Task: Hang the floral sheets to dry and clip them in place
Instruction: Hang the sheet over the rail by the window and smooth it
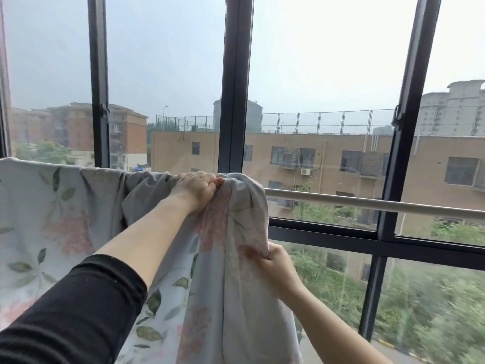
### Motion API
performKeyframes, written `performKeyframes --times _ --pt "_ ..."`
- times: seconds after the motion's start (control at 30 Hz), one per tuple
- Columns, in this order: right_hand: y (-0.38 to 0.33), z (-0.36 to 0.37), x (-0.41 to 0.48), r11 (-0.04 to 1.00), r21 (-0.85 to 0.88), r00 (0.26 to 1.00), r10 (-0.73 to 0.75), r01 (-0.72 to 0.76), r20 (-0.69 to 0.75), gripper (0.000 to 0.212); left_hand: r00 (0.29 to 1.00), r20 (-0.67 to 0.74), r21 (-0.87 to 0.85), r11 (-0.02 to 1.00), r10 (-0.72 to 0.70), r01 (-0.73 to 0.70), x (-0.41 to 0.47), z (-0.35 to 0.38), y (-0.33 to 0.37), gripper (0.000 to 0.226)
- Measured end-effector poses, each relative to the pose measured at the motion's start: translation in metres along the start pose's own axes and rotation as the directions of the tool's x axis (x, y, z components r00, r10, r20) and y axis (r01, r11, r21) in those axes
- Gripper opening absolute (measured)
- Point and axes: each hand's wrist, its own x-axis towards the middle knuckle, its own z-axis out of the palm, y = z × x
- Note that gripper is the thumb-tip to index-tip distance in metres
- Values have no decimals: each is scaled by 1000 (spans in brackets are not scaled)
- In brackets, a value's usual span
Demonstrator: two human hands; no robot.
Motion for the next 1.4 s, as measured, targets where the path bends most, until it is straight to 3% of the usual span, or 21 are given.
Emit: performKeyframes --times 0.17,0.33,0.63,0.73,0.97,1.07,1.4 --pt "9 6 4 999 50 1000 8 -8 3 19 1000 -13 -4 1000 10 -10 -1 1 0 48" --pt "7 0 4 996 77 999 -43 43 0 25 1000 -22 -20 1000 15 -16 -1 2 -2 47" --pt "-32 -50 1 974 -87 941 -224 209 -252 23 999 -33 -10 1000 26 -26 2 2 0 49" --pt "-57 -68 12 955 -143 921 -290 261 -259 19 999 -41 -15 1000 22 -23 0 0 -1 46" --pt "-104 -90 53 896 -294 884 -406 334 -232 22 997 -83 -17 1000 0 -1 -8 -10 9 89" --pt "-109 -89 69 909 -288 916 -359 300 -179 27 995 -95 -33 999 -11 7 -13 -15 10 107" --pt "-98 -100 81 901 -239 915 -392 362 -94 29 994 -21 -36 994 -103 103 -15 -22 15 129"
